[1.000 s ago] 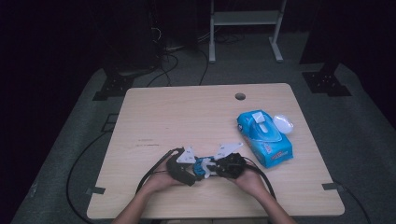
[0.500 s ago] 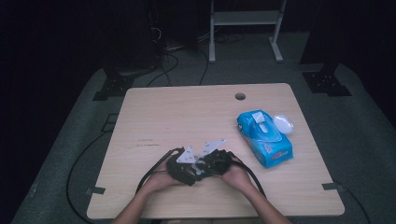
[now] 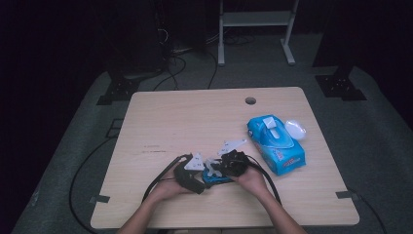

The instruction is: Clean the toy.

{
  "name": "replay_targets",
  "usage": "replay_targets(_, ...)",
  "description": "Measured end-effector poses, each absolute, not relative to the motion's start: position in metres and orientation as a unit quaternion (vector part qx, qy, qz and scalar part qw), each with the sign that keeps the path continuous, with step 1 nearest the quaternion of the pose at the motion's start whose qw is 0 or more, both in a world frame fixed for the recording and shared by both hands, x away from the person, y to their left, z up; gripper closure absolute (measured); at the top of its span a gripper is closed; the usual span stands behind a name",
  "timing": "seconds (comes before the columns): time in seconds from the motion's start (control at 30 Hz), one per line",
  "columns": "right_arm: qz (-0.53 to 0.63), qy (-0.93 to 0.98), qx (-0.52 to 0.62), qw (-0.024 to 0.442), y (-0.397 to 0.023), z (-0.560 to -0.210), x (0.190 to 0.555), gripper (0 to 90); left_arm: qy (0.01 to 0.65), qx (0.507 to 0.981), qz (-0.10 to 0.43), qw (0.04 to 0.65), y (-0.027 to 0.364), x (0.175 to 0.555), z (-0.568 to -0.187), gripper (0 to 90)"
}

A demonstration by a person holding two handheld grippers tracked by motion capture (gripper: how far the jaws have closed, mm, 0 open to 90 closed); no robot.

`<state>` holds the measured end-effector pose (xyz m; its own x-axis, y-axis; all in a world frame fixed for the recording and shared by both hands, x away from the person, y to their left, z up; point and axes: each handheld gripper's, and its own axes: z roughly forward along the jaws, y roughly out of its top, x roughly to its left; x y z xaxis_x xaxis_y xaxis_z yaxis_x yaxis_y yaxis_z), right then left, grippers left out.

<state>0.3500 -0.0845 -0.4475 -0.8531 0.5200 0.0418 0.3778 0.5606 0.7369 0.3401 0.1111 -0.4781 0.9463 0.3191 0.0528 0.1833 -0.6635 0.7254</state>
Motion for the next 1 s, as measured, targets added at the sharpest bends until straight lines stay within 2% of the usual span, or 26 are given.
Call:
replay_targets(0.17,0.381,0.889,0.234,0.098,-0.071,-0.449,0.344,79.0,0.138,0.909,0.088,0.384,0.111,0.34,-0.478,25.4)
replay_targets(0.4,0.409,0.859,0.284,0.119,-0.114,-0.433,0.353,79.2,0.137,0.908,0.089,0.386,0.112,0.34,-0.478,25.3)
replay_targets(0.67,0.402,0.852,0.303,0.14,-0.158,-0.427,0.343,79.1,0.14,0.907,0.086,0.389,0.112,0.34,-0.479,25.3)
replay_targets(0.9,0.435,0.839,0.298,0.136,-0.164,-0.419,0.331,79.1,0.138,0.907,0.088,0.389,0.112,0.34,-0.479,25.2)
replay_targets(1.0,0.453,0.827,0.299,0.148,-0.164,-0.41,0.333,79.2,0.137,0.907,0.088,0.389,0.112,0.34,-0.479,25.2)
